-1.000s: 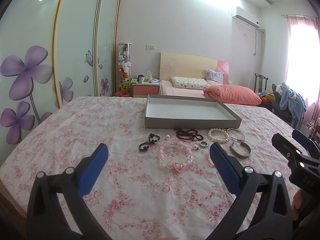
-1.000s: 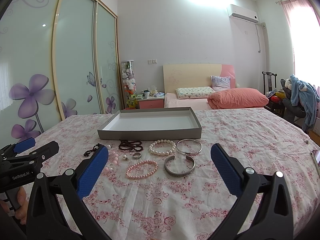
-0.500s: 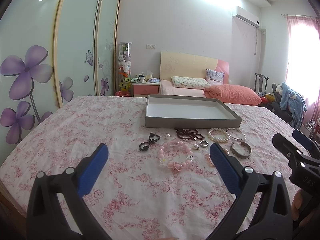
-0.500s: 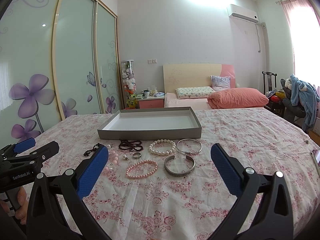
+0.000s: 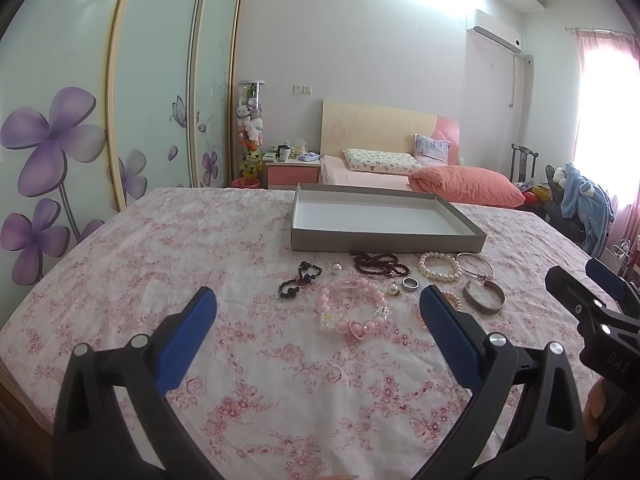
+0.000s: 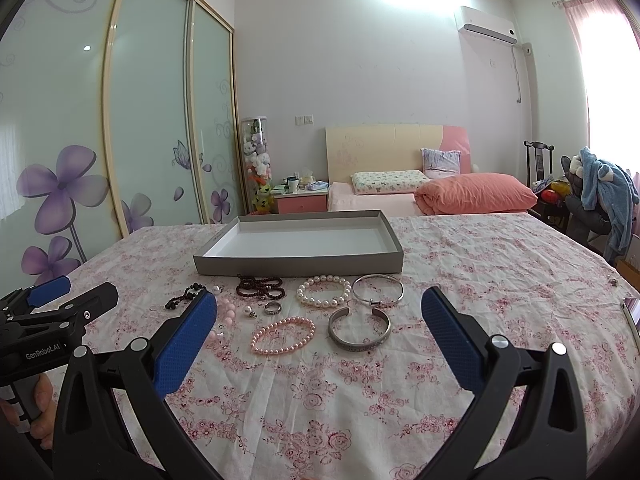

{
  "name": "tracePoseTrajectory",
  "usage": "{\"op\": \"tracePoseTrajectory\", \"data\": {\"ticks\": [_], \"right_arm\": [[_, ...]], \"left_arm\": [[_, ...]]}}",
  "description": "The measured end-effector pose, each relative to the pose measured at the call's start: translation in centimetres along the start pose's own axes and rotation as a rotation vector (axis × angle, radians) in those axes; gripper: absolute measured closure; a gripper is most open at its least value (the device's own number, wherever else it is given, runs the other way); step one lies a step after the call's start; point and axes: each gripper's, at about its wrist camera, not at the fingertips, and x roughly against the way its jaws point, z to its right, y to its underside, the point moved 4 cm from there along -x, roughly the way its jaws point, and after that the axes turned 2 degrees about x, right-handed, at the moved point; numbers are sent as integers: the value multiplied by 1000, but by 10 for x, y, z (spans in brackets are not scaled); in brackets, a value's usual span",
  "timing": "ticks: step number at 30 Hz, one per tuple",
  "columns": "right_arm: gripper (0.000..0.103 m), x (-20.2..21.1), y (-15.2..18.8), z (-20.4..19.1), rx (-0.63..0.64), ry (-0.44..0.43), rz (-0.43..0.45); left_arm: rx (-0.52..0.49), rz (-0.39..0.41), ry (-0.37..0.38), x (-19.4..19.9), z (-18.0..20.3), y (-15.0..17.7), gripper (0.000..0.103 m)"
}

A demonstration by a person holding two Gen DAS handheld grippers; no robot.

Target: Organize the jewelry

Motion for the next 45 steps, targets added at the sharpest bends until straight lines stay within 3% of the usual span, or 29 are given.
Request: {"op": "tracePoseTrajectory", "data": {"ticks": [7,15,22,28,37,38,45], "right_arm": [[2,-20,8,10,-27,17,-82],[2,-61,14,26,-44,40,-279],[2,-97,29,37,-52,60,-465],[18,-119,43,32,-29,61,-573],[31,-141,36,25,6,83,-582],[36,-140,36,24,7,80,-577],[36,-142,33,26,-7,61,-577]], "left_arm": [[-17,-74,-17,-15,1,-2,4],[-78,-222,-10,-55,5,-1,4],[-56,-365,51,-89,5,2,4],[-54,-428,51,-108,5,7,4],[-38,-462,47,-125,2,3,5],[-36,-466,47,-127,1,3,10],[-8,-503,44,-141,-1,4,27]]}}
